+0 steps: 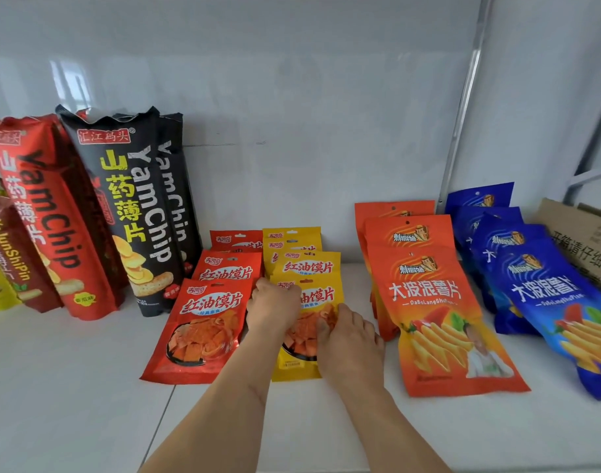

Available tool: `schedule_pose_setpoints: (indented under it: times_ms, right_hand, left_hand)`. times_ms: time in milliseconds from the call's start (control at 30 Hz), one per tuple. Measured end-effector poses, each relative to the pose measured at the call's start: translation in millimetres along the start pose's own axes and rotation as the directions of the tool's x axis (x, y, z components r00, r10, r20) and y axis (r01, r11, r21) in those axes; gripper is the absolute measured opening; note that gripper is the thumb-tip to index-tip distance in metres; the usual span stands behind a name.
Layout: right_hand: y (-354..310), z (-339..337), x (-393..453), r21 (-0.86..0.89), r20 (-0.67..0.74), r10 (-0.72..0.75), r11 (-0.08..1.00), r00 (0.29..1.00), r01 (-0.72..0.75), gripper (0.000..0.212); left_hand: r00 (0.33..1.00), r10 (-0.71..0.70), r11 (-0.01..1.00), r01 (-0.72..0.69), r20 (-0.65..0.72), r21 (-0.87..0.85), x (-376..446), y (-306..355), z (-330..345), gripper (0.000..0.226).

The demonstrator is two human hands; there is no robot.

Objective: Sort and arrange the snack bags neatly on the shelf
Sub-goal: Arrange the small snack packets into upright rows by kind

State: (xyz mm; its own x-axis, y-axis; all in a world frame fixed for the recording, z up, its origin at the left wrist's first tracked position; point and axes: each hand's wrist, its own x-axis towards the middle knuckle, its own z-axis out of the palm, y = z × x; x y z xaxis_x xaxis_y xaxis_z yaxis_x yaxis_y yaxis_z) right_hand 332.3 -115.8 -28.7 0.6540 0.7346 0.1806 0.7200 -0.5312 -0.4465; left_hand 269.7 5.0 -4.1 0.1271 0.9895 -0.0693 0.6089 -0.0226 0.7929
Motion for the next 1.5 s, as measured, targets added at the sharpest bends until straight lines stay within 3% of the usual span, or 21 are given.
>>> schedule_pose_setpoints:
  times_ms: [200,467,600,900,1133,1233,1400,1500]
  right_hand:
    - [-1.1,-0.1,1.4,0.015,-0.007,0.003,1.000,1.000,-0.003,0.055]
    - [-1.8,1.0,1.0,0.018,-0.001,-0.004,1.000,1.000,0.004,0.060]
    - [-1.7,-4.0,5.0,0.038,0.045,0.002,0.999,0.999,-0.003,0.060]
    - [-12.6,-10.4,54.6,0.355,0.178,0.135,0.915,0.975,-0.191,0.074]
    - [-18.2,-19.5,69.2,0.437,0.207,0.043,0.890,0.977,-0.132,0.074]
    - [-15.3,-18.4,63.0,0.392,0.214,0.075,0.907,0.974,-0.156,0.073]
    - [-5.3,-12.9,7.6,0.038,0.145,0.036,0.998,0.989,-0.042,0.071]
    - [-1.5,-6.8,-13.0,-0.055,0.154,0.007,0.998,0.988,0.001,0.071]
  left_hand:
    - [1.000,-0.009,0.998,0.010,0.017,-0.070,5.7,6.0,1.9,0.064]
    - [0.993,-0.059,0.998,0.059,0.100,0.002,18.4,16.1,-1.1,0.074]
    - [0.986,-0.074,0.994,0.085,0.150,-0.065,34.4,15.1,0.7,0.078]
    - [0.990,0.004,0.989,0.017,0.142,-0.145,32.4,14.0,-2.2,0.065]
    - [0.986,0.080,0.957,-0.035,0.148,-0.286,37.0,-3.4,4.2,0.051]
    - [0.985,0.094,0.954,-0.049,0.141,-0.296,37.4,-5.2,2.8,0.049]
    - [0.984,0.086,0.957,-0.038,0.156,-0.289,41.8,-3.5,3.8,0.054]
    - [0.981,0.090,0.956,-0.036,0.174,-0.290,41.7,0.7,8.7,0.053]
